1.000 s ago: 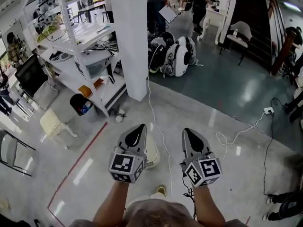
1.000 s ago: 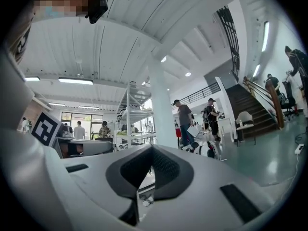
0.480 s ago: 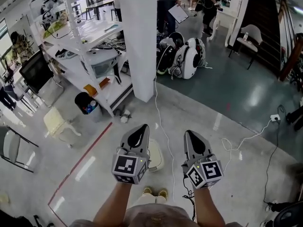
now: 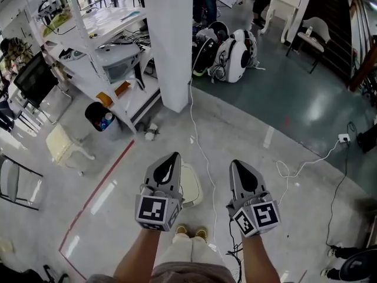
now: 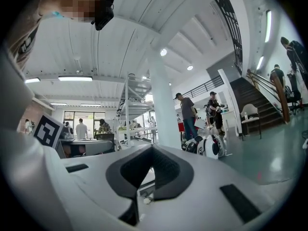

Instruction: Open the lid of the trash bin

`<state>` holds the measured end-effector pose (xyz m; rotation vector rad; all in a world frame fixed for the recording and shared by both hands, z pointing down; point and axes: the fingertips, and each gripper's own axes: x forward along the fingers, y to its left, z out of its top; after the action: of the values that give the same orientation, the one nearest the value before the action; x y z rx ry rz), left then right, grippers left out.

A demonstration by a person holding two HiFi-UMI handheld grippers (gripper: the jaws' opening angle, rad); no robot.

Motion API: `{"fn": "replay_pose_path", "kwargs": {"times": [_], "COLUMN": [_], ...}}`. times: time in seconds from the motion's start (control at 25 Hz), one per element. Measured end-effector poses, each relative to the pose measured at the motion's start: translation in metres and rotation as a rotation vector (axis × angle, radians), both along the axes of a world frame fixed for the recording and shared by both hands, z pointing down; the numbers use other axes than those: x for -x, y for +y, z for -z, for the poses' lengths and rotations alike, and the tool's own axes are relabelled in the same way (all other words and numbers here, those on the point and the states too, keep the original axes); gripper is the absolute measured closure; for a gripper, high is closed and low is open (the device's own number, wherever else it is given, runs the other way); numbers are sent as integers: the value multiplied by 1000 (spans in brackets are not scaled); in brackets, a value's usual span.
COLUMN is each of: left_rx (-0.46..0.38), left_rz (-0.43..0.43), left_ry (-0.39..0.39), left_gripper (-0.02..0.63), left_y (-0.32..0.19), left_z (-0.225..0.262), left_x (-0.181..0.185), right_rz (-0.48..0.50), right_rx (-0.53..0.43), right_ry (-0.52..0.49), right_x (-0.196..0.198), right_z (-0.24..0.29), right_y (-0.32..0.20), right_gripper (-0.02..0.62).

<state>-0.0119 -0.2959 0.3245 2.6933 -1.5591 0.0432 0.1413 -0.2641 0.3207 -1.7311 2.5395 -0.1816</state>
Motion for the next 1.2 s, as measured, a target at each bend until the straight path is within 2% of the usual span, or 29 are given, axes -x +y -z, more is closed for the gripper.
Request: {"fn": "replay_pose_path", "kwargs": {"times": [0.32, 0.68, 0.96, 1.12, 1.2], "left_rx": [46, 197, 234, 203, 232], "left_rz": [-35, -83, -90, -74, -60], "left_ry": [-23, -85, -95, -57, -56], "left_gripper": [598, 598, 598, 598, 599], "left_y": [-7, 19, 15, -1, -11], "left_z": [-69, -188, -216, -227, -240], "left_x": [-6, -20, -17, -14, -11], "right_rz": [14, 33, 38, 46, 48], "right_rx": [23, 124, 158, 173, 178], "right_ry": [12, -9, -26, -25, -25], "right_x": [0, 8, 18, 21, 21], "right_z": [-58, -164, -194, -203, -207], "right_y": [-9, -6, -4, 0, 1], "right_gripper": [563, 563, 563, 563, 563]}}
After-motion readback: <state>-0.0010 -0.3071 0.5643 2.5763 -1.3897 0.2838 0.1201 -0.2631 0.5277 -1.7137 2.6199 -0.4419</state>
